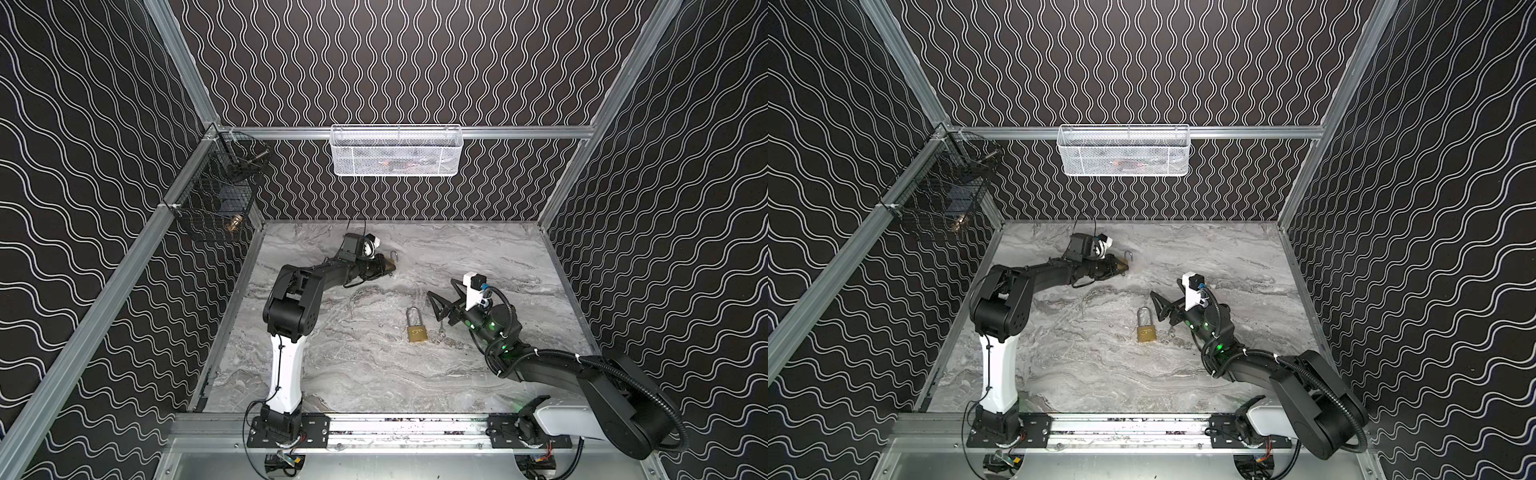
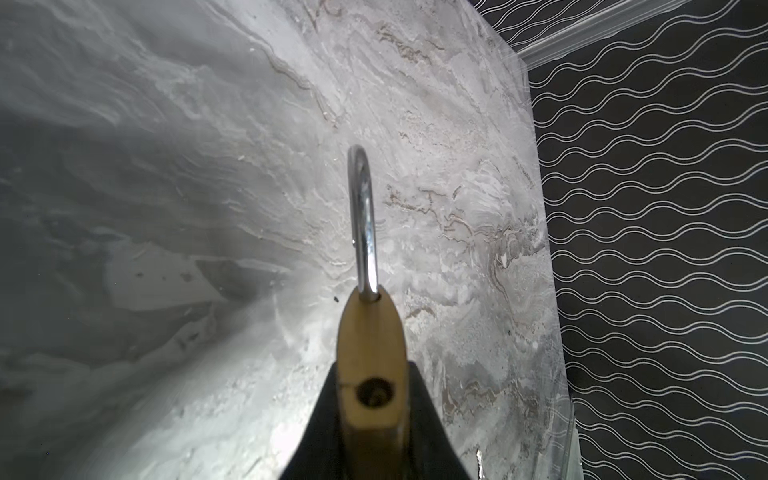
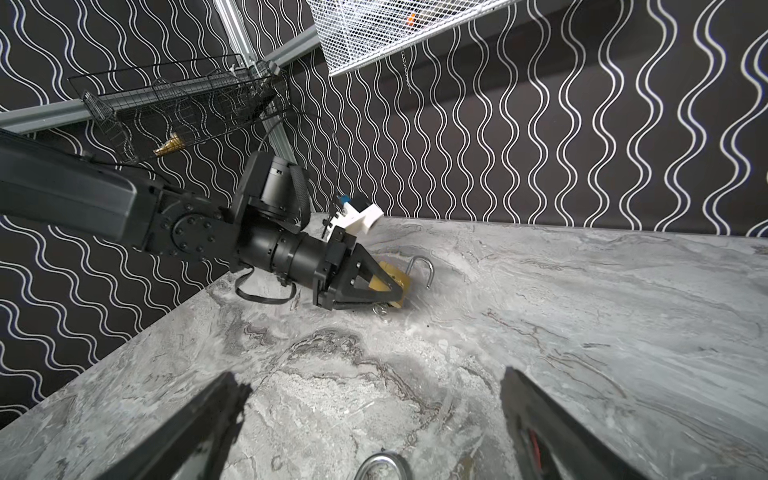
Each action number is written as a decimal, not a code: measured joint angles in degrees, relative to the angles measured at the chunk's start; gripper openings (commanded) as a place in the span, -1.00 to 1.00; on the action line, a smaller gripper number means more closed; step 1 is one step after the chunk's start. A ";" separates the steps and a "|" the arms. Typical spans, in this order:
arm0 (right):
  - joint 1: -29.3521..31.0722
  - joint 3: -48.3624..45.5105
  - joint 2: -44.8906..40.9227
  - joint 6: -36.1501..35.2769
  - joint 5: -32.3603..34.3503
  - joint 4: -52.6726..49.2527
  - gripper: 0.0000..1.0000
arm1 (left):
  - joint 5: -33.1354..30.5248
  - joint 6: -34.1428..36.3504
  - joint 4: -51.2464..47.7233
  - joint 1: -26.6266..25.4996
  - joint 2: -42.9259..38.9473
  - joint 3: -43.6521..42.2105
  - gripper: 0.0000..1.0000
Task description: Unlock with the key
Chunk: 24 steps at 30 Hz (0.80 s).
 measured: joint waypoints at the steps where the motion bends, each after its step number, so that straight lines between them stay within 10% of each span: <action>1: -0.09 0.04 0.11 0.00 0.00 -0.02 0.98 | 0.00 -0.02 -0.02 0.04 0.24 0.07 -1.00; 18: -0.17 0.90 0.68 -0.02 -0.92 -2.14 0.99 | -2.36 1.95 -1.09 0.09 7.04 6.47 -0.99; 24: -0.17 1.31 0.68 -0.22 -1.73 -2.47 0.98 | -2.32 2.95 -1.46 0.09 7.69 6.93 -0.56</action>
